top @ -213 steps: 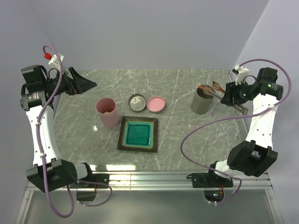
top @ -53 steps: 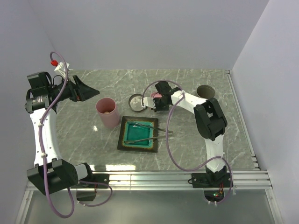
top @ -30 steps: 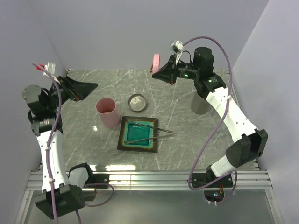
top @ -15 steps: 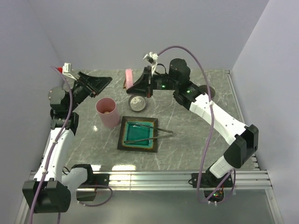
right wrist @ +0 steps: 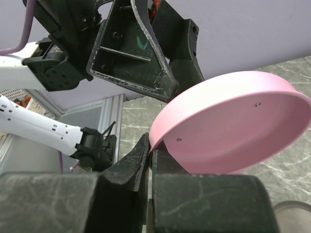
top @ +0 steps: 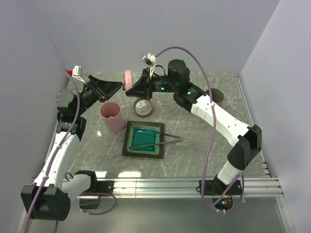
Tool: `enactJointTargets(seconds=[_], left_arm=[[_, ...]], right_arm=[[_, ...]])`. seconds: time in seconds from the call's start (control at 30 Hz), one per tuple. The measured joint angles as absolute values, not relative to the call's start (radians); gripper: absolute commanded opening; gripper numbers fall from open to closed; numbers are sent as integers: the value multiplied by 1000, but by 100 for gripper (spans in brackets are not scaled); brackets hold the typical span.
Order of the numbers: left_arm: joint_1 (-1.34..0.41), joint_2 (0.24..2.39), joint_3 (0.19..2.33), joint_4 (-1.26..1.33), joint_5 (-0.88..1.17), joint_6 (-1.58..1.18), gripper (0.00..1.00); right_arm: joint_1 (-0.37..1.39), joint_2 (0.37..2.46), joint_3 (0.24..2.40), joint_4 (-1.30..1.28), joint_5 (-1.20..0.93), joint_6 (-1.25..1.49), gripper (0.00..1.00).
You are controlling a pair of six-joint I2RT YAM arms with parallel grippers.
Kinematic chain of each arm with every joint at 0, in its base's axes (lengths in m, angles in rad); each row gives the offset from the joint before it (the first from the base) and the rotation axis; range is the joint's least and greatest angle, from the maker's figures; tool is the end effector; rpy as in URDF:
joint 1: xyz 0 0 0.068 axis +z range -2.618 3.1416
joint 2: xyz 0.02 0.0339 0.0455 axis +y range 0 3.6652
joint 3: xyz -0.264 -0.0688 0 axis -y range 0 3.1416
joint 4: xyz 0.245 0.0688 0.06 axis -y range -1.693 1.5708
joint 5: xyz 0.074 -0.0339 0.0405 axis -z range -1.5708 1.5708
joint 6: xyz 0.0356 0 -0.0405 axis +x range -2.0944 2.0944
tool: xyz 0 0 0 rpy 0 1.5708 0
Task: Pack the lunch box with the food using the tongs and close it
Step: Pass the lid of the lunch box from the right arm to the left
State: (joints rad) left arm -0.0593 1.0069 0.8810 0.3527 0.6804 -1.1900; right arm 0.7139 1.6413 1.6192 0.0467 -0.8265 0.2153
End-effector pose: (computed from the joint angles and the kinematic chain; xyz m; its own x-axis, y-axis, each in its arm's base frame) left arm 0.2268 -0.0359 0.3883 -0.5274 -0.6916 -0.4935 0.4529 0.2625 -0.8520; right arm 0.2723 0.2705 0.4338 -0.1953 0.0223 -0.9805 -0.9803 0.0264 0.1959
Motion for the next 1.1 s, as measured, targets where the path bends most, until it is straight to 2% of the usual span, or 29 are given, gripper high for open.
enactJointTargets(seconds=[0.23,0.4,0.67,0.87,1.03,1.07,1.1], left_arm=[[-73,1005,880,355,682,-1194,63],[-73,1005,862,373,685,-1205,55],[-77,1011,830,418,692,-1242,49],[-77,1012,814,447,694,-1267,30],[-75,1012,813,463,693,-1282,6],[-75,1012,813,466,694,-1283,1],[-74,1012,813,467,693,-1283,1]], right_arm=[[718,1642,1620,52,-828,238,0],[722,1642,1620,53,-828,247,0],[724,1659,1631,65,-828,268,0],[724,1661,1631,68,-831,280,0],[724,1661,1630,67,-834,288,0],[724,1661,1630,67,-834,288,1],[724,1661,1630,66,-834,287,9]])
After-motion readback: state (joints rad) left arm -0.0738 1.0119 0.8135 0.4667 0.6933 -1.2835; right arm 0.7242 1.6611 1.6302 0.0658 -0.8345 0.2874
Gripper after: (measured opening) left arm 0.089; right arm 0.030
